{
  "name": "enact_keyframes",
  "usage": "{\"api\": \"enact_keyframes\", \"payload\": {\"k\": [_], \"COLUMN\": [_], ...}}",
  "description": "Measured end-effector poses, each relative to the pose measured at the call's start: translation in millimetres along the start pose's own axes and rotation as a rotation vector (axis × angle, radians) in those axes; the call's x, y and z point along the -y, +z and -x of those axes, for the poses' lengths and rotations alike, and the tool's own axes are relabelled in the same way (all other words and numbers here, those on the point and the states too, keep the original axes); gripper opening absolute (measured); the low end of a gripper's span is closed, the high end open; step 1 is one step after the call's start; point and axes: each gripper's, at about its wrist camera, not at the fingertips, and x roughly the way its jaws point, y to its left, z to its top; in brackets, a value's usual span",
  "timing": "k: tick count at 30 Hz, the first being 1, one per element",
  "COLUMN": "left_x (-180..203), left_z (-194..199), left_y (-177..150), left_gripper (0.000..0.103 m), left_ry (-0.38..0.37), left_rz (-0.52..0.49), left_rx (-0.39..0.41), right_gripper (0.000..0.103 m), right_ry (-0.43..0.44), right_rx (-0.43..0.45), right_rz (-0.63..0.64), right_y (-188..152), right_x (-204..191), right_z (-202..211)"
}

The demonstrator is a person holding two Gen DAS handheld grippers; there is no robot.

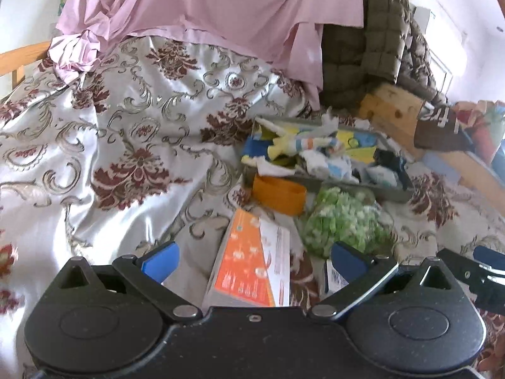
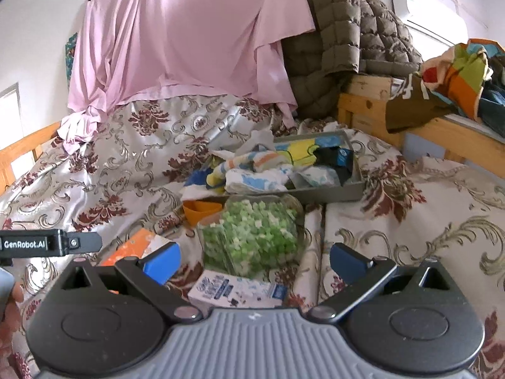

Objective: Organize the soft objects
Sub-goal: 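Move both grippers back over the remaining items, then move the left gripper to the white cloth while the right gripper approaches the orange band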

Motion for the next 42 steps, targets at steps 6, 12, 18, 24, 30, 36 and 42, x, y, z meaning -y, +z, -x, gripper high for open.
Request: {"api": "enact_keyframes", "payload": {"k": [6, 12, 18, 24, 30, 36, 42], "left_x": [0.0, 1.8, -0.6, -0.6, -0.6, -0.5, 1.1], "left_z": [4.1, 3.8, -1.4, -5.6, -8.5, -10.3, -9.4], "left_y": [-10.1, -15.0, -16.3, -18.6, -19.3, -18.9, -17.0], "left_gripper": [0.102, 0.102, 0.102, 0.102, 0.102, 0.102, 0.102], "left_ry": [0.025, 0.068, 0.095, 0.113, 0.111, 0.111, 0.118], "left_rz": [0.022, -0.002, -0.003, -0.018, -0.016, -0.02, -0.021], "left_rx": [-0.049, -0.075, -0.11, -0.13, -0.138, -0.131, -0.107], "right_gripper": [0.103, 0.103, 0.103, 0.103, 0.103, 0.103, 0.103], "right_ry": [-0.008, -0.009, -0.008, 0.001, 0.001, 0.008, 0.011], "right_rx": [-0.042, -0.101, -0.149, -0.195, -0.208, -0.208, -0.209], "right_rz": [-0.032, -0.01, 0.032, 0.056, 0.042, 0.018, 0.012], "right_y": [-9.5, -18.1, -24.2, -29.9, -32.9, -33.3, -33.7], "right_x": [5.5, 2.2, -6.4, -10.7, -8.1, -4.4, -4.6], "right_z": [3.5, -1.4, -7.2, -16.1, -21.2, -24.9, -29.0]}}
